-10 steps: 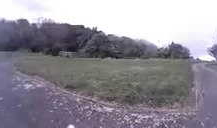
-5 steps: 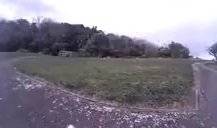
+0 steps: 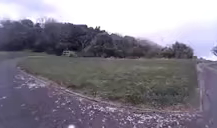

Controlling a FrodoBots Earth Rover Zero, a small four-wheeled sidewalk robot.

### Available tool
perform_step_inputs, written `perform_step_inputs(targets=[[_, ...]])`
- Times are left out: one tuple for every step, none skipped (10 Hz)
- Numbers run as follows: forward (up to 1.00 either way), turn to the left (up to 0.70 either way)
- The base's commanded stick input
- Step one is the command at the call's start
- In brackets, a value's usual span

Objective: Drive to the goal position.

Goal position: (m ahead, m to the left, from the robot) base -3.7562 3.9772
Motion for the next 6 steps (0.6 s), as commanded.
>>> perform_step_inputs(targets=[[0.0, 0.85], [0.0, 0.85], [0.0, 0.85], [0.0, 0.85], [0.0, 0.85], [0.0, 0.85]])
